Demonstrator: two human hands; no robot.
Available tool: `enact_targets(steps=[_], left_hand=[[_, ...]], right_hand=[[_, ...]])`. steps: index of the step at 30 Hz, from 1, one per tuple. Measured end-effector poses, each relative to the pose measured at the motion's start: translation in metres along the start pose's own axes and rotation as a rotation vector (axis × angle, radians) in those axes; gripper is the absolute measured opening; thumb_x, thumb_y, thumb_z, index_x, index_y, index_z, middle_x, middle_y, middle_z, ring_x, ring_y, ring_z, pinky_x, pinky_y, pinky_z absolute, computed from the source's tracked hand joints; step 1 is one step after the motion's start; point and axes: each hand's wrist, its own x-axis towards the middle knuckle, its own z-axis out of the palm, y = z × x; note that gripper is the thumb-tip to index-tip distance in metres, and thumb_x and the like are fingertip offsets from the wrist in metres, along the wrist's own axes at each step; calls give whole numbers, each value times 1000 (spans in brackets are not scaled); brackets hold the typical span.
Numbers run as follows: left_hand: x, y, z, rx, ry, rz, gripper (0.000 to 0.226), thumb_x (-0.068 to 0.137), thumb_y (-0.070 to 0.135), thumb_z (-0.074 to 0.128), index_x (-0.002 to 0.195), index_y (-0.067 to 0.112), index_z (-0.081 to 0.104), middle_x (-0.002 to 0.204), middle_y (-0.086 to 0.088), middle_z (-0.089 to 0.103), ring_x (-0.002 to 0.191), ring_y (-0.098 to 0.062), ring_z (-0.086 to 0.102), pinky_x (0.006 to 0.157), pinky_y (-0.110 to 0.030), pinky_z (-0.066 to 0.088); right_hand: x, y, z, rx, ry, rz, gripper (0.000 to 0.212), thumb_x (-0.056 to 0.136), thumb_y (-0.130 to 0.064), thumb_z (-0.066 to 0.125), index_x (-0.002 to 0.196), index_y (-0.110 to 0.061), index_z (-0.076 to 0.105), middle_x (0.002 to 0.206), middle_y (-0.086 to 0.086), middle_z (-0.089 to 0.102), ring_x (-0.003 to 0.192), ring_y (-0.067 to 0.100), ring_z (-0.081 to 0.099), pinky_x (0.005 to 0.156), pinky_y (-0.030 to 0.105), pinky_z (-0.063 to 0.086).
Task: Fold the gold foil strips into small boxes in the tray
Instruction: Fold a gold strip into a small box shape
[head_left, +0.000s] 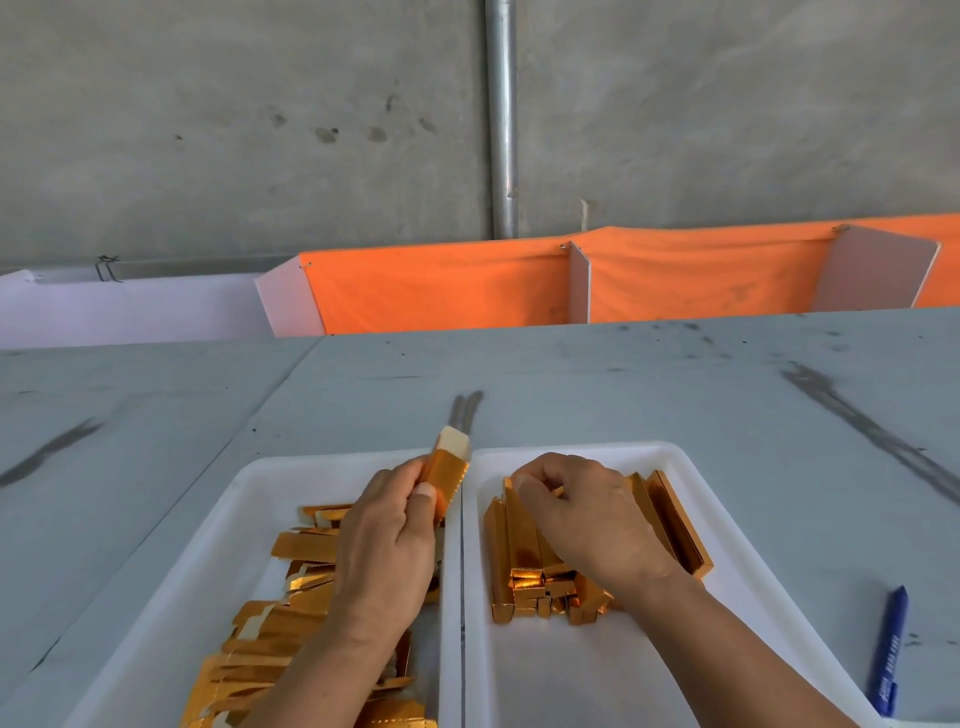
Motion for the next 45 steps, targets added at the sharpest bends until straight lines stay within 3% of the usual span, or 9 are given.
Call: enact_targets(steps=[5, 10, 13, 17, 23, 28, 34, 39, 45], left_hand=[[-4, 2, 3, -41, -84, 132, 32, 99, 23, 42, 125, 21, 60, 99, 4, 56, 93, -13, 55, 81, -30, 48], [-6, 2, 4, -79, -174, 147, 31, 99, 21, 44, 127, 28, 55, 106, 11, 58, 102, -7, 54, 88, -35, 52], [-9, 1, 5, -109, -215, 151, 30, 94, 40, 50, 124, 36, 51, 100, 16, 56, 97, -4, 54, 82, -28, 51], [-10, 3, 5, -70, -232, 112, 60, 69, 75, 60, 119, 45, 43, 104, 23, 51, 99, -1, 53, 72, -10, 43], [-6, 2, 4, -19, -165, 184, 75, 58, 89, 47, 113, 39, 59, 92, 20, 55, 89, -4, 56, 69, -16, 47], [-7, -2, 5, 96, -223, 195, 56, 76, 62, 65, 126, 39, 53, 96, 24, 48, 96, -2, 51, 74, -14, 42], [-8, -2, 4, 46, -222, 173, 67, 73, 74, 49, 131, 41, 47, 109, 25, 52, 102, 0, 52, 80, -12, 42], [-7, -1, 6, 80, -159, 189, 53, 70, 79, 37, 98, 38, 55, 79, 18, 52, 78, -3, 55, 59, -8, 37], [-5, -1, 6, 118, -106, 178, 51, 72, 75, 31, 88, 31, 52, 66, 13, 47, 62, -6, 51, 52, -10, 38]], right_hand=[[-9, -14, -3, 378, -136, 16, 25, 96, -52, 50, 97, -33, 67, 81, -4, 70, 63, 3, 64, 58, 19, 51], [-12, -20, -2, 496, -220, 43, 12, 96, -31, 63, 104, -25, 69, 66, -5, 66, 54, 3, 59, 54, 20, 49], [-11, -19, -1, 532, -208, 63, 10, 95, -22, 63, 103, -23, 69, 59, -3, 63, 46, 6, 53, 50, 20, 46], [-10, -16, 0, 523, -178, 67, 15, 95, -16, 62, 105, -25, 67, 55, -7, 59, 43, 6, 50, 48, 18, 44], [-9, -14, 0, 539, -127, 78, 12, 98, -24, 58, 101, -27, 69, 60, -5, 67, 44, 3, 53, 48, 17, 46], [-6, -10, 2, 518, -97, 104, 19, 100, -27, 53, 93, -26, 70, 61, 4, 68, 47, 10, 51, 52, 21, 48], [-5, -10, 1, 568, -50, 104, 18, 99, -21, 55, 91, -23, 71, 65, 7, 70, 56, 16, 57, 51, 23, 47], [-6, -12, 0, 551, 26, 49, 13, 98, -20, 55, 100, -29, 65, 72, -1, 74, 57, 8, 62, 53, 25, 48], [-10, -11, 2, 367, 126, -110, 16, 93, -19, 61, 85, -32, 66, 70, -12, 67, 59, 13, 59, 56, 28, 52]])
